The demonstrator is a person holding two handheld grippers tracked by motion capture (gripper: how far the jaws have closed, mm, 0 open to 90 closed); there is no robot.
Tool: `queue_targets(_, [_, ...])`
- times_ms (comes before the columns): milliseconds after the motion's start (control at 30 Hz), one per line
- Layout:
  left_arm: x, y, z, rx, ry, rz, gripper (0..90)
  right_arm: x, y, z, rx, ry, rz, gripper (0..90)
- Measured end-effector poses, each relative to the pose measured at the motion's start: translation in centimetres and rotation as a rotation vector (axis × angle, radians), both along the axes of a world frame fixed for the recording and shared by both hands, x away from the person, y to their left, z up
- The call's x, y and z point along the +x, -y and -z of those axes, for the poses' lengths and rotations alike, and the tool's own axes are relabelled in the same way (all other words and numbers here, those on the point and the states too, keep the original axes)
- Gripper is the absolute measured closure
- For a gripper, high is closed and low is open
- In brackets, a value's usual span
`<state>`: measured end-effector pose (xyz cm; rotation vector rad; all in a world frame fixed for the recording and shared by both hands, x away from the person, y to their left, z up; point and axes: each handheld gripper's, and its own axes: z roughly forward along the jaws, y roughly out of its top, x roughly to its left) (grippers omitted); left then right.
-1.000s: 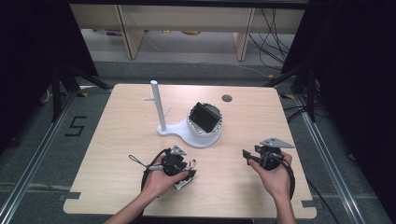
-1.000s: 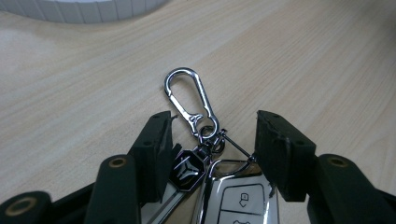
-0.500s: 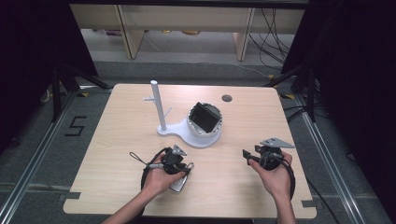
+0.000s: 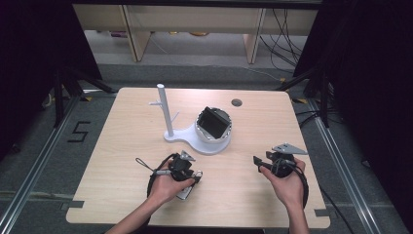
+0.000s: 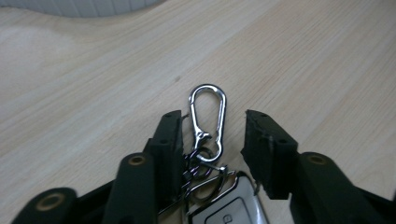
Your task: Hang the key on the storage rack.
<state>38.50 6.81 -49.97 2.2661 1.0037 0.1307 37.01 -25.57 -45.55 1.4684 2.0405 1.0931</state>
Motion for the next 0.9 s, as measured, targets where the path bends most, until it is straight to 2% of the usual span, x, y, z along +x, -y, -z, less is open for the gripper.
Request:
queue_targets(67, [0.03, 0.32, 0.03, 0.007, 0.014, -0.006, 53.6, -0.03, 0.01, -0.02, 0.001, 0.0, -0.003, 44.7])
queue_targets(100, [0.06, 0.42, -0.01, 0.024, 0.022, -0.001, 53.6, -0.03, 0.03, -0.02, 0.001, 0.002, -0.005, 44.7])
queue_targets(133, [0.05, 0.55, 0.0, 0.03, 0.031, -0.003, 54.1, -0.11, 0.07, -0.15, -0.007, -0.01, -0.002, 44.7])
queue_targets(167, [0.01, 0.67, 0.0, 0.044, 0.041, -0.004, 55.2, 0.04, 0.32, -0.11, -0.025, 0.011, -0.02, 44.7])
queue_targets(233, [-0.05, 0.84, -0.02, 0.075, 0.066, 0.003, 58.2, 0.09, 0.37, -0.06, -0.02, 0.024, -0.023, 44.7])
queue_targets(267, [-0.03, 0.81, -0.07, 0.092, 0.071, 0.012, 59.0, 0.12, 0.4, -0.03, -0.017, 0.029, -0.025, 44.7])
queue_targets(400, [-0.07, 0.61, -0.06, 0.105, 0.083, 0.005, 60.9, 0.11, 0.43, -0.03, -0.012, 0.022, -0.026, 44.7])
queue_targets(433, [-0.04, 0.48, -0.13, 0.115, 0.079, 0.021, 60.9, 0.1, 0.42, -0.04, -0.011, 0.02, -0.025, 44.7])
queue_targets(500, [-0.16, 0.51, -0.1, 0.117, 0.082, 0.01, 60.8, 0.15, 0.45, 0.03, -0.022, 0.024, -0.019, 44.7])
queue_targets(567, [-0.25, 0.51, -0.19, 0.125, 0.076, 0.028, 60.9, 0.09, 0.39, -0.01, -0.009, 0.013, -0.027, 44.7])
queue_targets(600, [-0.33, 0.57, -0.15, 0.122, 0.078, 0.02, 61.3, 0.02, 0.38, -0.09, -0.025, 0.01, -0.023, 44.8])
queue_targets(667, [-0.41, 0.56, -0.2, 0.123, 0.083, 0.042, 66.2, 0.06, 0.25, 0.01, -0.013, 0.009, -0.03, 44.8])
queue_targets(733, [-0.52, 0.62, -0.2, 0.124, 0.085, 0.034, 74.0, 0.05, 0.18, 0.01, -0.014, 0.007, -0.028, 44.8])
queue_targets(800, [-0.39, 0.64, -0.32, 0.138, 0.074, 0.034, 75.3, 0.04, 0.19, 0.02, -0.014, 0.007, -0.028, 44.8])
queue_targets(833, [-0.36, 0.6, -0.37, 0.132, 0.066, 0.04, 76.1, 0.03, 0.2, 0.02, -0.014, 0.007, -0.028, 44.9])
queue_targets(900, [-0.26, 0.31, -0.4, 0.111, 0.075, 0.044, 78.1, -0.01, 0.25, -0.03, -0.02, 0.005, -0.03, 44.9])
